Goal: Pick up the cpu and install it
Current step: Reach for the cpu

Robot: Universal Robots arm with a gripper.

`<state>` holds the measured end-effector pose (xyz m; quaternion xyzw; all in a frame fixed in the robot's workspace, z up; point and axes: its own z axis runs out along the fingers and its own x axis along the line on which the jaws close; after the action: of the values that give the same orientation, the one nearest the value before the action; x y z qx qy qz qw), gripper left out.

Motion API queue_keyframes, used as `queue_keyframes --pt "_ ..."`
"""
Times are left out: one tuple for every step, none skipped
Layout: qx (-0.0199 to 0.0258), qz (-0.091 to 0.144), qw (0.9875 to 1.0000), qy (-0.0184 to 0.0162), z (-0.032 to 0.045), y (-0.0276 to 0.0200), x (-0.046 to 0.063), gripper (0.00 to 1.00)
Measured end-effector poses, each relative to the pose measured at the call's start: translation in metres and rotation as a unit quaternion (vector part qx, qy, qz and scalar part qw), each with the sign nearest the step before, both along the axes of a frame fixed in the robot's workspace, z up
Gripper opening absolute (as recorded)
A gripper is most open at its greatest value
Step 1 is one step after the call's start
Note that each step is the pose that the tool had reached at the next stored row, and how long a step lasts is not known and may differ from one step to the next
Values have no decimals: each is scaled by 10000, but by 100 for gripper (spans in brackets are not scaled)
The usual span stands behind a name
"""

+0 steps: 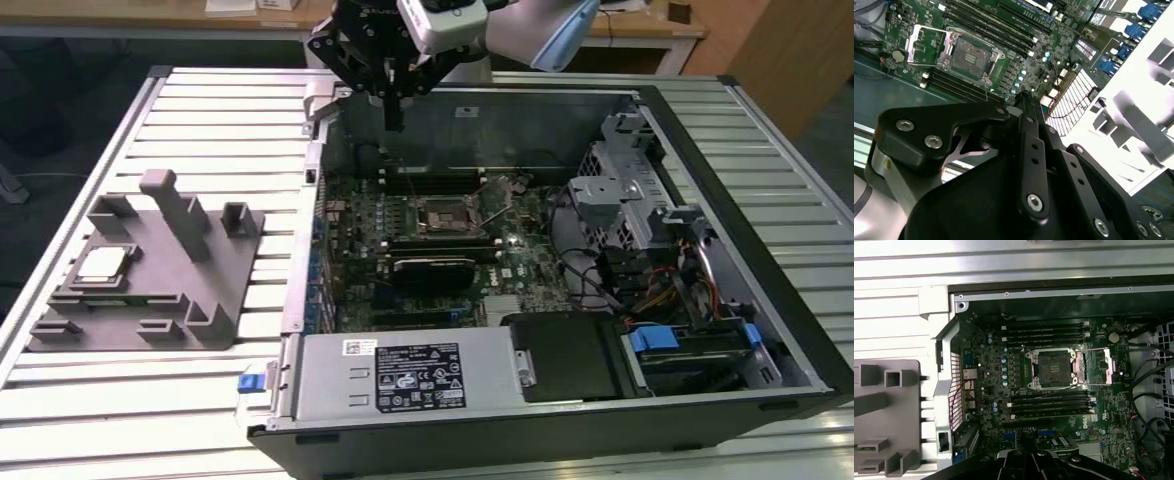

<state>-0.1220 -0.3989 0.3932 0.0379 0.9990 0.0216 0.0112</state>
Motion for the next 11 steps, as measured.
queue_keyframes --pt "0 0 10000 0 0 0 0 11" --pt "0 0 10000 0 0 0 -1 11" --pt "0 0 10000 0 0 0 -7 11" --pt "0 0 10000 0 0 0 -17 11" --pt "0 0 10000 0 0 0 -33 11" --pt "0 0 10000 0 0 0 -50 11" --pt "0 0 10000 -1 0 0 -67 11" --pt "0 0 10000 -1 0 0 -82 11" --pt "0 0 10000 -1 0 0 -96 11" --pt "0 0 10000 -1 0 0 -110 11" --pt "0 0 10000 -1 -1 0 -122 11"
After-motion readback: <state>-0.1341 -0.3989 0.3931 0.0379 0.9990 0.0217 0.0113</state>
